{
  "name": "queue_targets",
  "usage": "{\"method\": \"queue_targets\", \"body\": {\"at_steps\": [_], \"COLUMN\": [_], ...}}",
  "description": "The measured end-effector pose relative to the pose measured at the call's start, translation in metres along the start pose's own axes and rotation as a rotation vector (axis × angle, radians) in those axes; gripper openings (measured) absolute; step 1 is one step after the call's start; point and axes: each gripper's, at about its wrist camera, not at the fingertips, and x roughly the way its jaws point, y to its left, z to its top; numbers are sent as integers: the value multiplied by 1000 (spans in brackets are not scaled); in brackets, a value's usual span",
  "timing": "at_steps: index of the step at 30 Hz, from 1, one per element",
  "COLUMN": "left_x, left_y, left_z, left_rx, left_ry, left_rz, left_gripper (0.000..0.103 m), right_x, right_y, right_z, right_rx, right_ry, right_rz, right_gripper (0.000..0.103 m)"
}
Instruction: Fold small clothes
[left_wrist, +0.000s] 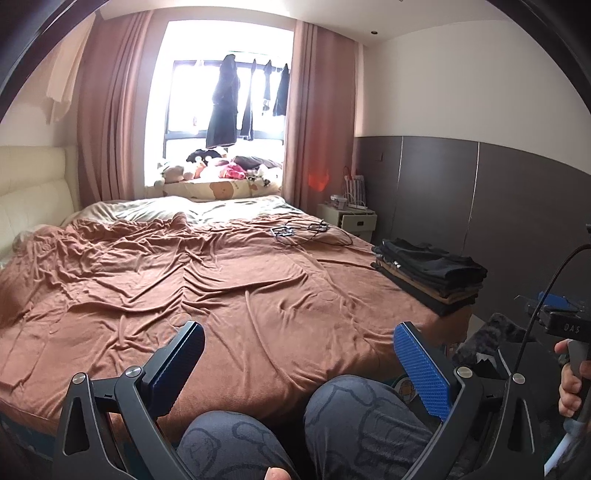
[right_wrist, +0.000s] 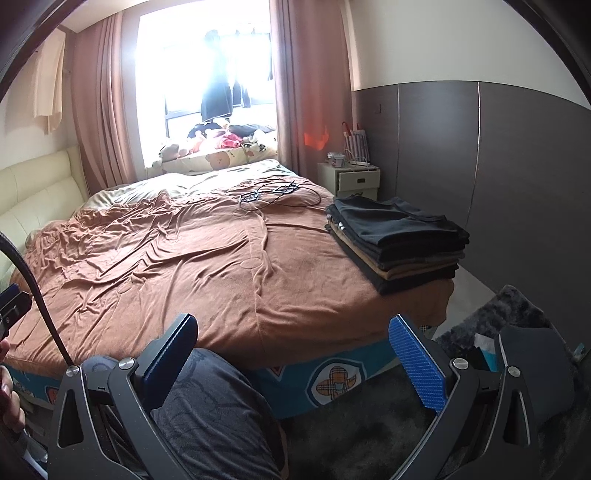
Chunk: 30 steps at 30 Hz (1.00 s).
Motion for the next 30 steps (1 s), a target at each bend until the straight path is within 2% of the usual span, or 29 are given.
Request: {"method": "queue_targets", "body": {"at_steps": [9, 30], "left_x": [1, -2], "left_y": [-1, 2], "left_z": [-1, 0], "left_rx": [-17, -27], "left_ry": [4, -8], "left_rz": [-16, 4], "left_gripper": [103, 103], "right_x": [-1, 2], "right_y": [-2, 1], "right_z": [2, 2], "right_rx": [8, -9], "right_ry": [10, 15], "right_rz": [-9, -5], "right_gripper": [103, 103]}}
